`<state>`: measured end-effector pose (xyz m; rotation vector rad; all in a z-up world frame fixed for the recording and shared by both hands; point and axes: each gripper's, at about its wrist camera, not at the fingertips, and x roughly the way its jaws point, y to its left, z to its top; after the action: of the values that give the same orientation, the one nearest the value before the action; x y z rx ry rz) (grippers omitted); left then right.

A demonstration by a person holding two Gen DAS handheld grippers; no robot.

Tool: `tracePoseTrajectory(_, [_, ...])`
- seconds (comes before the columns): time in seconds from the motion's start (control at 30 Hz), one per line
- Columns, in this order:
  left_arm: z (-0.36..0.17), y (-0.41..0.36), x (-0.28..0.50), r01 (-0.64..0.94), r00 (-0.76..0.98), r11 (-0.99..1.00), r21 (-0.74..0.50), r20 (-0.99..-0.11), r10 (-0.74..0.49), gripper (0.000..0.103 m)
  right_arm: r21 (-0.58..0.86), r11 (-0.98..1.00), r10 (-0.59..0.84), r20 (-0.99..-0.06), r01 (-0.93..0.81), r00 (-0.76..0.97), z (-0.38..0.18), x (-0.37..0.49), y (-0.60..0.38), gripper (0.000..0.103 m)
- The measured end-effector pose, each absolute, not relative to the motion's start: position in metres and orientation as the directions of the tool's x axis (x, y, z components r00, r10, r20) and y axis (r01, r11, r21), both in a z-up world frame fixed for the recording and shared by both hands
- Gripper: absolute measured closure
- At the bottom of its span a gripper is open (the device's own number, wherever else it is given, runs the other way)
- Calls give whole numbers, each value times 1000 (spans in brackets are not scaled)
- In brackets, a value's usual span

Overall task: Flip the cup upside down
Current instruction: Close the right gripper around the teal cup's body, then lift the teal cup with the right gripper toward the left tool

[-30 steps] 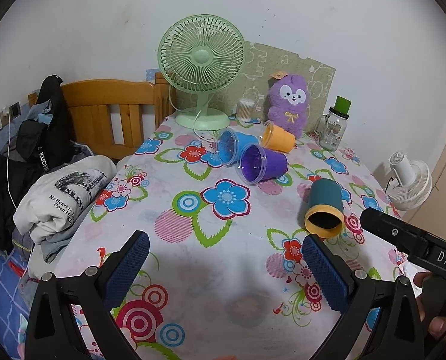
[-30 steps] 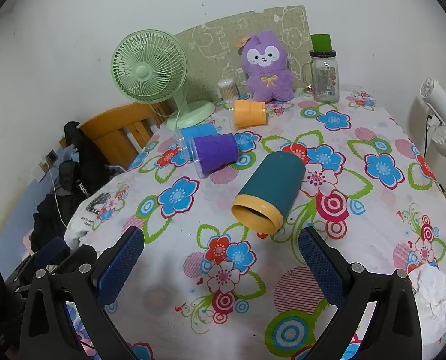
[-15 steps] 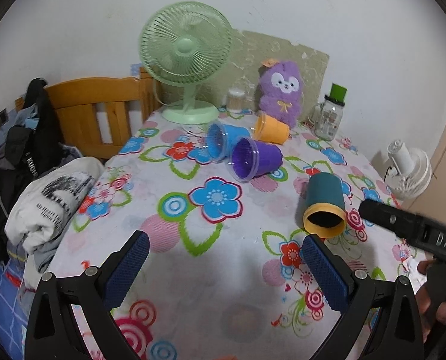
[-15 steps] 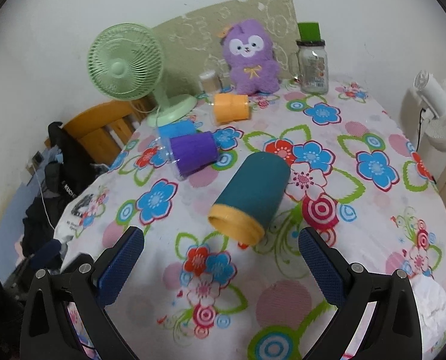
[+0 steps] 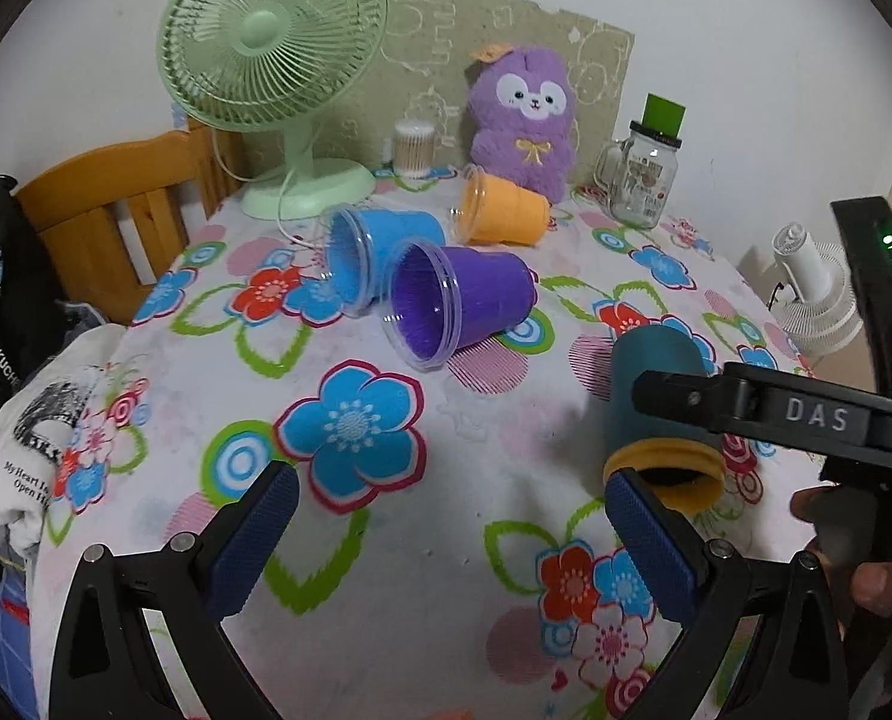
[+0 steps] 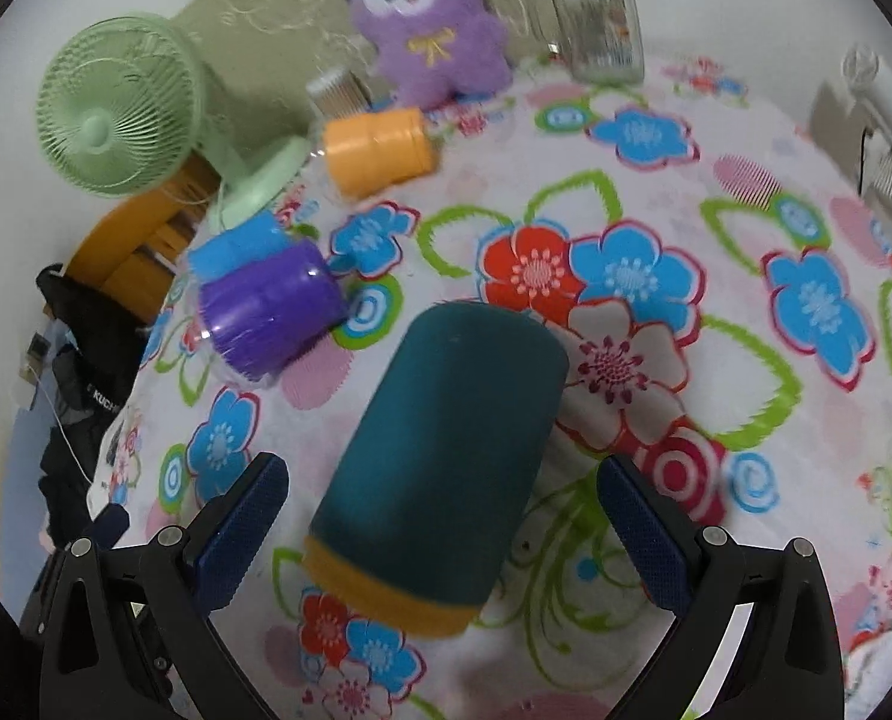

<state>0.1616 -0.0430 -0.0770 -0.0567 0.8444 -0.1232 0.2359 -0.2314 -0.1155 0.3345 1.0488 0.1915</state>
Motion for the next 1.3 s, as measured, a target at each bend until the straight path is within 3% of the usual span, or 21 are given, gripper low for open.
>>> tracePoseTrajectory(0.27, [-88, -44, 173, 84, 637, 991, -102, -759, -132, 0, 365, 930, 347, -836, -40, 426, -129, 260, -216, 2])
tracePoseTrajectory(0.33, [-89, -43, 172, 81, 634, 991, -106, -762, -133, 0, 330, 941, 326, -839, -69, 435, -128, 263, -208, 12])
tracePoseTrajectory(0.43, [-88, -40, 169, 73, 638, 991, -110, -759, -132, 0, 310, 945, 324, -844, -104, 427, -128, 267, -202, 33])
tracePoseTrajectory(1.3, [-56, 7, 76, 3, 703, 986, -165, -702, -120, 0, 324, 892, 443, -769, -317, 461, -61, 152, -173, 35])
